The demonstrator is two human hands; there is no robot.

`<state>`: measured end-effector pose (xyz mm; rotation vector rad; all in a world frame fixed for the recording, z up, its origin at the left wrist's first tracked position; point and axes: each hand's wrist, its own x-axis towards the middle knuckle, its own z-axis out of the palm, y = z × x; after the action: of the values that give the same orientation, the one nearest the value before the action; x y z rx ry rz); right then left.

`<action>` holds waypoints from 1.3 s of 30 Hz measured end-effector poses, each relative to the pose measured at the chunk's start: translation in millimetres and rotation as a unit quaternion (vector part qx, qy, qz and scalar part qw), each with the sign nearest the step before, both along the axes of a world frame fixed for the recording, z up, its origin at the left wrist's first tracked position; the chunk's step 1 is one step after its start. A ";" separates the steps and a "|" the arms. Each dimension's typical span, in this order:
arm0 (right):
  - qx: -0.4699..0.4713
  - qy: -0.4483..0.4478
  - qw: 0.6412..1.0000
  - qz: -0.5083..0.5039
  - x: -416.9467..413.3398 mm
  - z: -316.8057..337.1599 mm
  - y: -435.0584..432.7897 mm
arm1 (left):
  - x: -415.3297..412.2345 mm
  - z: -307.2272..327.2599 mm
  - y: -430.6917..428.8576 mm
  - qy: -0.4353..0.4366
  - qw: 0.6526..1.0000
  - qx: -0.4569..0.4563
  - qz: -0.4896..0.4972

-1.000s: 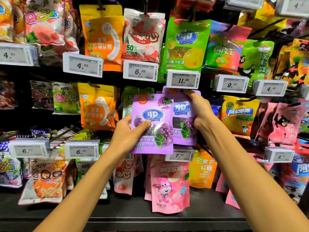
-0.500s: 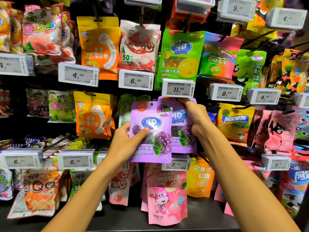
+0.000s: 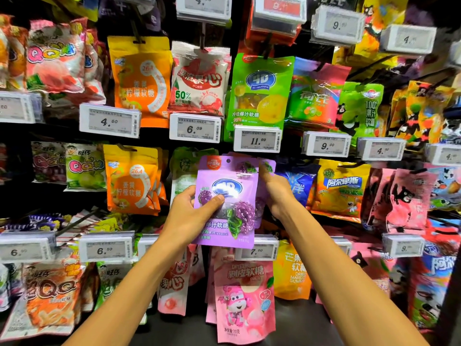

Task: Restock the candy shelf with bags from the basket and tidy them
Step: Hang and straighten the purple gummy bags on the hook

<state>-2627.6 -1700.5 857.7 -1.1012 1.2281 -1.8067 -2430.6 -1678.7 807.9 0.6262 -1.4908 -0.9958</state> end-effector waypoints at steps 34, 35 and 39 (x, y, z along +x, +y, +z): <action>-0.020 -0.086 0.996 0.015 6.2 35.9 22.0 | -57.4 15.1 -8.4 -0.022 0.996 -0.076 0.035; -0.018 -0.083 0.996 0.013 5.7 35.1 21.9 | -57.2 13.9 -8.9 -0.022 0.997 -0.073 0.031; -0.015 -0.076 0.997 0.011 5.9 34.3 21.7 | -56.8 9.4 -12.2 -0.012 0.998 -0.065 0.014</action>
<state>-2621.6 -1678.8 892.0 -0.9704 1.0995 -1.8618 -2487.4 -1690.9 817.3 0.5654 -1.5517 -0.8653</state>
